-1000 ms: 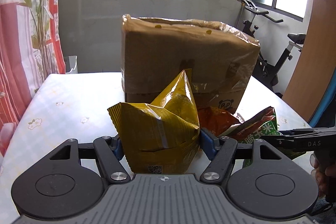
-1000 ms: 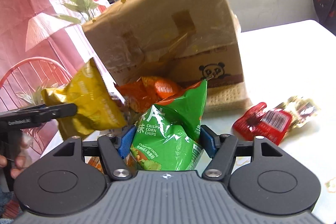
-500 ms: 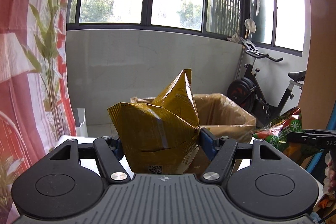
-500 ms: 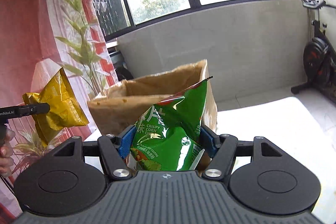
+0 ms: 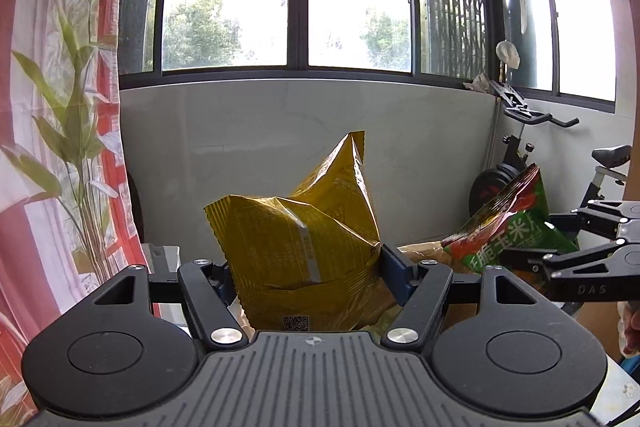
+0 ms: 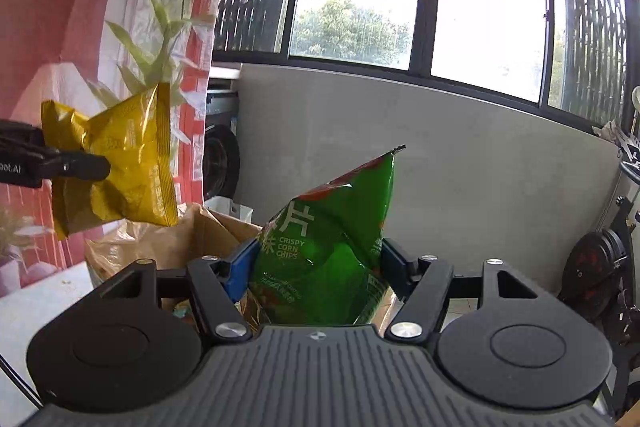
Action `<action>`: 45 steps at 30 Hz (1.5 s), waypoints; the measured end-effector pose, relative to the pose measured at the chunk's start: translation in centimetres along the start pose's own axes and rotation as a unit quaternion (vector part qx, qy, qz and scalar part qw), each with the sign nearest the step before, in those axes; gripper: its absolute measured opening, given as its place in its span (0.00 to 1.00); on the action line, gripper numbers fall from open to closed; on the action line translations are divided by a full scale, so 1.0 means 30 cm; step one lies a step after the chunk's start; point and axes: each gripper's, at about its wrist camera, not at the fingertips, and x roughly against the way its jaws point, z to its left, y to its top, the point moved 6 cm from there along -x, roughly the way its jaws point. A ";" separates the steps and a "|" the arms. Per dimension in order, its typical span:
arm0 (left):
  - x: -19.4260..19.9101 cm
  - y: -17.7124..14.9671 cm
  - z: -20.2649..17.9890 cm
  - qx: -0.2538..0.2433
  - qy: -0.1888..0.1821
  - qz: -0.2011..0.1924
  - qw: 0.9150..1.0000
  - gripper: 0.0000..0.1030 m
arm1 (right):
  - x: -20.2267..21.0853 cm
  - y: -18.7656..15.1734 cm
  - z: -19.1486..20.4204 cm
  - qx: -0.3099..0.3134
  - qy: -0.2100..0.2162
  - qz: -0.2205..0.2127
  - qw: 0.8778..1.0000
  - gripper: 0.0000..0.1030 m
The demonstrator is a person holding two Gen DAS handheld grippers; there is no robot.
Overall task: Organize snacks
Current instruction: 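Lift the yellow bag with the left tool while the right carries the corn-chips bag to the box, then open the left tool over the box while the right drops the corn-chips bag in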
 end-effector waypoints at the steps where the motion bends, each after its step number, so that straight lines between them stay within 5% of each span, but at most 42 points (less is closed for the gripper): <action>1: -0.034 -0.002 0.003 0.002 0.001 0.007 1.000 0.70 | -0.038 -0.007 -0.002 -0.002 0.000 0.011 1.000 0.66; 12: -0.298 -0.073 -0.002 0.033 -0.003 0.048 0.998 0.72 | -0.269 -0.114 -0.025 0.005 -0.012 0.098 0.995 0.67; 17: -0.395 -0.153 0.040 0.040 0.008 0.117 0.992 0.76 | -0.276 -0.140 -0.021 0.009 -0.009 0.116 0.993 0.78; 33: -0.093 -0.048 0.103 0.062 -0.013 0.036 0.997 0.85 | 0.011 -0.112 -0.003 -0.074 0.019 0.038 0.996 0.84; 45: 0.140 -0.238 0.191 0.083 -0.026 0.067 0.994 0.85 | 0.142 -0.276 0.143 -0.121 0.058 0.028 0.991 0.84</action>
